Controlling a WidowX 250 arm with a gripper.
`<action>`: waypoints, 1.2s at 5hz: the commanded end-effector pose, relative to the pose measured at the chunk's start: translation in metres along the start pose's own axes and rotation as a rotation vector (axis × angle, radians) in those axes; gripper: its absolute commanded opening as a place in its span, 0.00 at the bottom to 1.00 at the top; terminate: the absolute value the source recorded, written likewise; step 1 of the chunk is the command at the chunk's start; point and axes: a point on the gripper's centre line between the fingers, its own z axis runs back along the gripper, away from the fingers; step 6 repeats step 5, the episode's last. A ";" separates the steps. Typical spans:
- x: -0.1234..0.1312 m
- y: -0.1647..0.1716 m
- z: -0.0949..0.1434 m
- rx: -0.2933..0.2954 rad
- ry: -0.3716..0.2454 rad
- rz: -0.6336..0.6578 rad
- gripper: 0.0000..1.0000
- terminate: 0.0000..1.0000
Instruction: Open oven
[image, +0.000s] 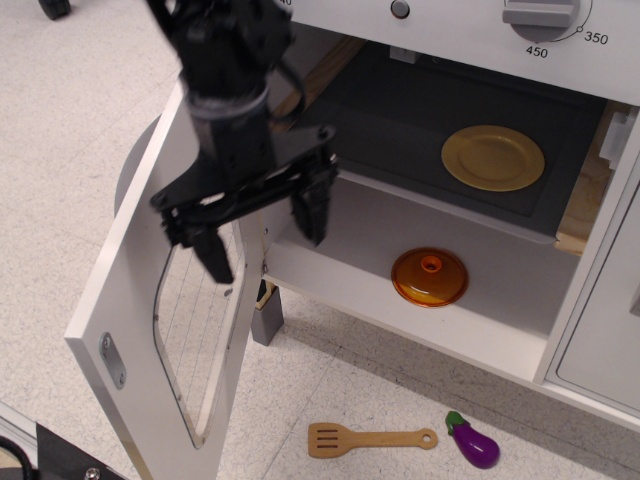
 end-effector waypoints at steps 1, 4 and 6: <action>0.047 0.034 -0.016 0.030 -0.114 -0.005 1.00 0.00; 0.079 0.072 0.005 0.046 -0.155 0.006 1.00 0.00; 0.079 0.072 0.005 0.046 -0.155 0.006 1.00 1.00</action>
